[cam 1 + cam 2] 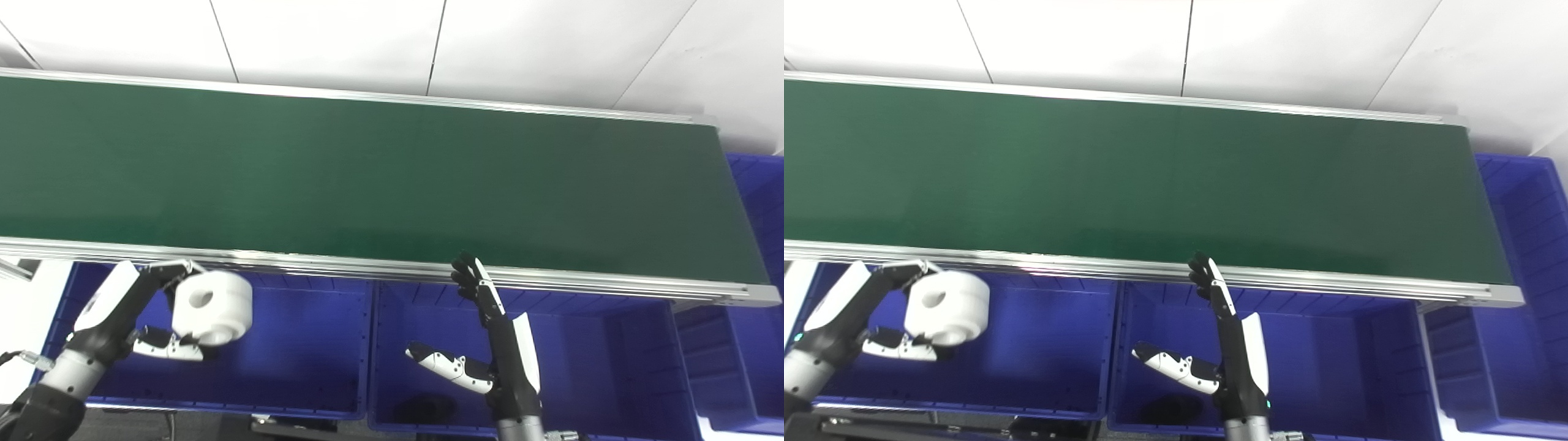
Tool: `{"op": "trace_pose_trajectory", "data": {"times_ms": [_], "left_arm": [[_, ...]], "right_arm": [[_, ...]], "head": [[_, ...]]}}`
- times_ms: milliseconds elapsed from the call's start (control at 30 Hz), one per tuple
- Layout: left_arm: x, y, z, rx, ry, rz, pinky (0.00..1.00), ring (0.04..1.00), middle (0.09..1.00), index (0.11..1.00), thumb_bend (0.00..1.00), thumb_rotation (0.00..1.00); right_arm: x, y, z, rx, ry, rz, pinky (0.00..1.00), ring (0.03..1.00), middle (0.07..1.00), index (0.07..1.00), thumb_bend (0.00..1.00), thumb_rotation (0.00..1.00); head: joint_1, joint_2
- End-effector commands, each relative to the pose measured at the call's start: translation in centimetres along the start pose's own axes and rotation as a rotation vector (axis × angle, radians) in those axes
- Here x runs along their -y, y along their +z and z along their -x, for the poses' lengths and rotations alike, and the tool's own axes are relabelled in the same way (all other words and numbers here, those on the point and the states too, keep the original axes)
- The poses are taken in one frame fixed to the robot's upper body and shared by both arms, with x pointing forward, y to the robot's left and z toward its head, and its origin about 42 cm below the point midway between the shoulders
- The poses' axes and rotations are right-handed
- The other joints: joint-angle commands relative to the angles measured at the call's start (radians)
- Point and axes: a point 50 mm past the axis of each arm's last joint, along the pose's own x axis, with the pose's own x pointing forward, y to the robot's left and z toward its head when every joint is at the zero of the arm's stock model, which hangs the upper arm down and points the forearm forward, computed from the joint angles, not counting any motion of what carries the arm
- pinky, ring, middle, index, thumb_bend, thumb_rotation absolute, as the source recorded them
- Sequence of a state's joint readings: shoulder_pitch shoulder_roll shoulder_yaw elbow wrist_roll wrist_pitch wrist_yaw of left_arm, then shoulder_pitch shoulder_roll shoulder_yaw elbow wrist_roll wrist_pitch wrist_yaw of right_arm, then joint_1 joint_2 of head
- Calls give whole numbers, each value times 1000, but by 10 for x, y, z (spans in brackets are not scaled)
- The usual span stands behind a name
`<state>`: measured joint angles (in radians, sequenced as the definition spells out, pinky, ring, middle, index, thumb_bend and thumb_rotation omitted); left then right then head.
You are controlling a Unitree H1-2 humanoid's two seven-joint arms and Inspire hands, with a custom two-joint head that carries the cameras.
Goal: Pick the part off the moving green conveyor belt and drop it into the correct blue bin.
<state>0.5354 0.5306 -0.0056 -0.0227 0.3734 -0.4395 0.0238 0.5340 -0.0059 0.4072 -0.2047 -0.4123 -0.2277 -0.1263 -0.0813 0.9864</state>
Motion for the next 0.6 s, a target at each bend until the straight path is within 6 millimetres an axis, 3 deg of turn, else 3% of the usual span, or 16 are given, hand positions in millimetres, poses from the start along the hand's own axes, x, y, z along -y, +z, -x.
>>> {"op": "trace_pose_trajectory", "data": {"times_ms": [0, 133, 200, 267, 433, 467, 500, 533, 567], "left_arm": [[-4, -3, 7, 16, 10, -37, 306, 381, 455, 531, 498, 0], [9, -15, 13, -29, -21, -49, 350, 380, 457, 541, 497, 0], [15, -21, 14, -55, -20, -51, 270, 392, 486, 509, 500, 0], [20, -25, 15, -78, -21, -55, 264, 398, 500, 498, 501, 0], [29, -31, 13, -134, -55, -37, 489, 416, 499, 546, 497, 0], [30, -31, 12, -148, -68, -29, 552, 553, 498, 676, 521, 0], [30, -31, 12, -160, -74, -17, 637, 675, 661, 752, 541, 95], [29, -31, 11, -171, -75, 0, 737, 796, 809, 831, 542, 291], [29, -30, 11, -184, -67, 33, 780, 845, 866, 865, 545, 396]], "right_arm": [[-6, 13, -4, 43, -9, -19, 842, 863, 891, 936, 794, 452], [-7, 12, -4, 34, -9, -21, 846, 868, 895, 938, 798, 462], [-7, 12, -4, 31, -9, -20, 842, 866, 893, 937, 801, 464], [-6, 12, -4, 32, -7, -17, 839, 865, 892, 937, 800, 465], [-6, 11, -4, 31, -4, -19, 836, 866, 890, 937, 797, 466], [-7, 11, -4, 30, -3, -21, 837, 867, 891, 938, 797, 467], [-7, 11, -4, 31, -3, -24, 840, 868, 892, 938, 796, 465], [-7, 11, -3, 32, -4, -26, 842, 868, 891, 937, 795, 459], [-7, 11, -3, 34, -5, -23, 843, 868, 891, 936, 795, 456]], "head": [[1, 0], [16, -7], [18, -10], [18, -9], [17, -15], [16, -17], [16, -17], [14, -19], [13, -19]]}}
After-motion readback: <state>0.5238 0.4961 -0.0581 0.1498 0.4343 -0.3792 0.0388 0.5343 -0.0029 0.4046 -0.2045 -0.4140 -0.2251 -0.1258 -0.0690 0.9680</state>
